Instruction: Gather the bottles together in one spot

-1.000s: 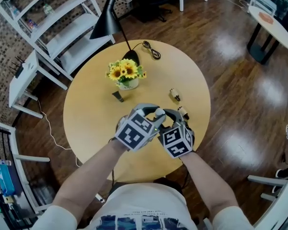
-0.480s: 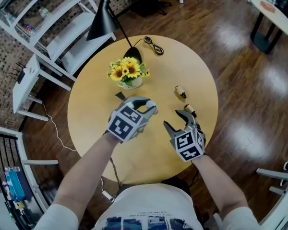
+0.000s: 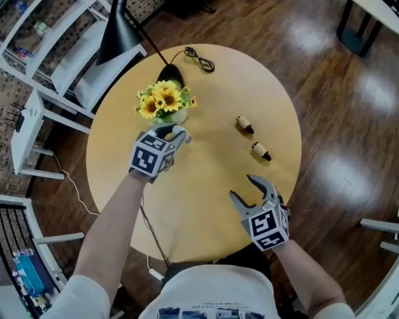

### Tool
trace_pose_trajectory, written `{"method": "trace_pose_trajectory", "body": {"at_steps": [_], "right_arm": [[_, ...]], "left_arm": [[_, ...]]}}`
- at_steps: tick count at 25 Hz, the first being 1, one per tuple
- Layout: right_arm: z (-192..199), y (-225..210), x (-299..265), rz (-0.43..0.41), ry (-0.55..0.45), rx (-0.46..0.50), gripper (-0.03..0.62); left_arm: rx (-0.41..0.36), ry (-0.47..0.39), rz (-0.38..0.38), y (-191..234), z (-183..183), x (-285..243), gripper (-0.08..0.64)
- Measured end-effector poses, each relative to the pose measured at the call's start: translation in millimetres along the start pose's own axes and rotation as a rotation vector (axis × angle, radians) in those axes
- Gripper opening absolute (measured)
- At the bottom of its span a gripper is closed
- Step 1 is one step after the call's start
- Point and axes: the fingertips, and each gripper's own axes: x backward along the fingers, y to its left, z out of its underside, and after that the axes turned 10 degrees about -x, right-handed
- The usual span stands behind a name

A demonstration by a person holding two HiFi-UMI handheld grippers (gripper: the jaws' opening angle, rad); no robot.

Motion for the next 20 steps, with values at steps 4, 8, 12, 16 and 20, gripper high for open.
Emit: {"method": "trace_pose_trajectory", "body": {"at_steps": [4,8,12,16,20], "right_arm": [[6,5,1,-0.001,0.009,-0.022,0.268],[12,7,3,-0.001,0.018,-0.037,0.267],[17,9,0,0.002,0.026,-0.053,0.267],[17,13,-2,-0.004,0.027,-0.07,0.267],[19,14,-4,-0.012,0.029,-0.073,0.267]], "left_arm": [[-0.006,0.004,0.005,13,9,-16,0.13],[-0.002,0.011,-0.004,21,16,-25,0.13],[0.01,0.007,-0.001,25,20,-30,0.13],[0.007,0.01,0.004,25,19,-30,0.131],[0.024,0.02,-0.015,27,21,-32,0.136]]}}
